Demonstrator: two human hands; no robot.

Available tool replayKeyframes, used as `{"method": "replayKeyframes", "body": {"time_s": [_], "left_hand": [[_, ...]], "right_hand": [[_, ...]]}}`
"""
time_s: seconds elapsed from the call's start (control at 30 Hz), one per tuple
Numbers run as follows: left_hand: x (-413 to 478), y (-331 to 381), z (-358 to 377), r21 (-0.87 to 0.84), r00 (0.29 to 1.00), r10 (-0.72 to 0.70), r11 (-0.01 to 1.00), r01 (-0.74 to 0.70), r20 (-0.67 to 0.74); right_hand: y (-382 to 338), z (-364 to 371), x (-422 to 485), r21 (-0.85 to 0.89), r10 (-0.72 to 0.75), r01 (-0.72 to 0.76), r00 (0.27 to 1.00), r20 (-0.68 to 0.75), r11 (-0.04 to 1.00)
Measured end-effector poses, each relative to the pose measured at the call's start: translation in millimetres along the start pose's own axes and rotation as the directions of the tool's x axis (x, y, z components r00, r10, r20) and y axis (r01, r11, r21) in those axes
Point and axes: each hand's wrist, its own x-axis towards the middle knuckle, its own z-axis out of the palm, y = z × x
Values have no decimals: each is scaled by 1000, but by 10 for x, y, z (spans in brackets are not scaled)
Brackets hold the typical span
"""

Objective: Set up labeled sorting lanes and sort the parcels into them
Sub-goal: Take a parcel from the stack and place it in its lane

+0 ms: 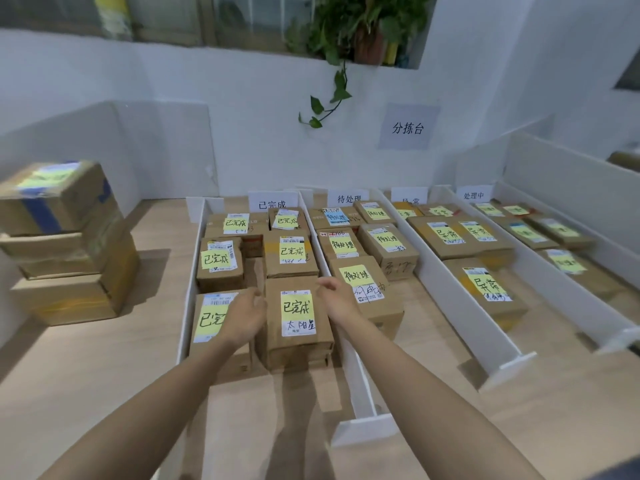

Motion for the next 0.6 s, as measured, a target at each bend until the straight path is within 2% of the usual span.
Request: {"method": "replayKeyframes", "body": {"time_s": [0.23, 0.47, 0.6], "left_hand": [[-149, 315, -449, 3, 990, 26, 1000, -26, -141], [-406, 568, -837, 51, 946, 81, 996, -68, -314], [-625, 729, -1044, 81, 906, 104, 994, -78, -409]], "right_hand": [[-575, -40, -255, -22, -176, 180, 977, 123, 983], [-994, -193, -570, -15, -324, 329, 936, 137, 944], [-1176, -196, -731, 24, -360, 362, 917, 174, 932]]}}
